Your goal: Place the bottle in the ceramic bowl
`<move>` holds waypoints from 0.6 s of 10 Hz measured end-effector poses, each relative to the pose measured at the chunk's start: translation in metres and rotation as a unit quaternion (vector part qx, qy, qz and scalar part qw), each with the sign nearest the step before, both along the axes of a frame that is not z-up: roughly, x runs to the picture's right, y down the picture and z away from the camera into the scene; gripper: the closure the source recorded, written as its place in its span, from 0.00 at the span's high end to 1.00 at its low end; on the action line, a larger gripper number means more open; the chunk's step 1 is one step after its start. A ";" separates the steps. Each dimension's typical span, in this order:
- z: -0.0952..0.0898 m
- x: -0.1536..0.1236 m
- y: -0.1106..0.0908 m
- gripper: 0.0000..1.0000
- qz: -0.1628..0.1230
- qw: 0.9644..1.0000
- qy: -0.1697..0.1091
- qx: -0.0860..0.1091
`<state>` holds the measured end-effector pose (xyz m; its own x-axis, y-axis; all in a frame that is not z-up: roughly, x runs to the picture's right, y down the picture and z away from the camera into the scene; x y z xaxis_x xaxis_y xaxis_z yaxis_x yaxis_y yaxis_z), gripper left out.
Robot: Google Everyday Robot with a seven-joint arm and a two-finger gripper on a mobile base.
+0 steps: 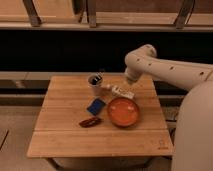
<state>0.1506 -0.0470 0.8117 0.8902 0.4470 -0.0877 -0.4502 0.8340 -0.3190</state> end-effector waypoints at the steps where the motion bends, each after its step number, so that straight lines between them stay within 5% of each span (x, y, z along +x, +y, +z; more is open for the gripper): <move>1: -0.005 0.017 -0.013 0.80 -0.009 1.000 -0.008 0.010; 4: -0.004 0.031 -0.022 0.80 -0.015 1.000 -0.020 0.017; 6: 0.037 0.005 -0.001 0.80 0.003 0.999 -0.041 -0.008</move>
<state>0.1555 -0.0483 0.8484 0.8919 0.4518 -0.0213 -0.4271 0.8257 -0.3686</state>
